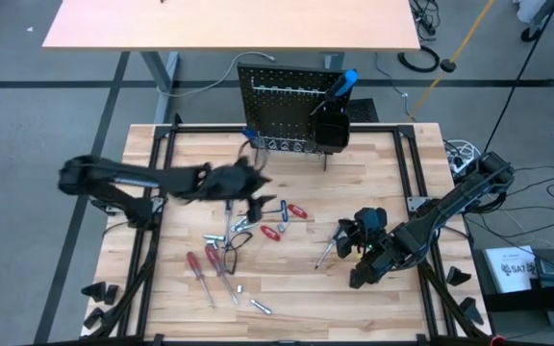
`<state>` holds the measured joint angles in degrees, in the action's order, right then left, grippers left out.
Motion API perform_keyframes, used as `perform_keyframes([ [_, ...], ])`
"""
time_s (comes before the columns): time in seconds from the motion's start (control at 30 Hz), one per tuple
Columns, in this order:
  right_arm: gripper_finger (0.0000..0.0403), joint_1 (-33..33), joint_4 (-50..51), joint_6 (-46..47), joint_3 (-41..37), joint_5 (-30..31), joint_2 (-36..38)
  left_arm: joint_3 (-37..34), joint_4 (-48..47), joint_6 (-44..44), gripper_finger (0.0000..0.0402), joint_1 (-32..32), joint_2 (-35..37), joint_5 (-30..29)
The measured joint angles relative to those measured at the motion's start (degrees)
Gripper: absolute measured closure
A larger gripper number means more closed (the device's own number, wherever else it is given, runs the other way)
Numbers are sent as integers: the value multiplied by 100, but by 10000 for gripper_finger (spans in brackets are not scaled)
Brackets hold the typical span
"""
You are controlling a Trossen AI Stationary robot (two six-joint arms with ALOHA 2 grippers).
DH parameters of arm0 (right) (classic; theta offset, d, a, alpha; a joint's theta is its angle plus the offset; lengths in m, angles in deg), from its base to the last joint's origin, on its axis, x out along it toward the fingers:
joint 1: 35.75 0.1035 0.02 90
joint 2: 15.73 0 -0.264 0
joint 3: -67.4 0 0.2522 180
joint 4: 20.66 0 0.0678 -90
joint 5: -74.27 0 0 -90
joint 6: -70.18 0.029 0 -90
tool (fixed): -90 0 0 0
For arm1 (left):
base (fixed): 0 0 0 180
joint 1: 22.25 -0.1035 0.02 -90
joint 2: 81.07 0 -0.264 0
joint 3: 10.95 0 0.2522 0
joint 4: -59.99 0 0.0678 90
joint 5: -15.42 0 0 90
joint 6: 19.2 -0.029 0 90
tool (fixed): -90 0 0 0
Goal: Hang tools onto peg board
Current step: Hang the gray screwdriver onto the peg board
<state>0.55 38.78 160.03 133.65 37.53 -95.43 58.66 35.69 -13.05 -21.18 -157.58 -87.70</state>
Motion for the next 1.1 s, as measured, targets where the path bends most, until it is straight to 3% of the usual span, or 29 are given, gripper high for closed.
perform_keyframes([
  [0.27, 403, -195, -395, -935, 0, 69, 4, -1795, 1210, 1390, 153, 1373, 1242, -1424],
  [0.4, 403, -346, -634, -1164, 0, 67, 8, -2124, 1302, 1906, 153, 1815, 1332, -2062],
  [0.57, 403, -484, -878, -1497, 0, -53, 9, -2159, 1319, 2052, 153, 1982, 1098, -2046],
  [0.67, 403, -607, -1123, -1321, 0, -678, 8, -2159, 1313, 2038, 153, 1986, 1015, -2009],
  [0.9, 403, -569, -1472, -818, 4, -3408, -444, -2159, 1311, 1625, 153, 1986, 1013, -1996],
  [1.1, 403, -339, -1401, -95, 4, -4703, -920, -2159, 1307, 1403, 153, 1986, 1013, -1985],
])
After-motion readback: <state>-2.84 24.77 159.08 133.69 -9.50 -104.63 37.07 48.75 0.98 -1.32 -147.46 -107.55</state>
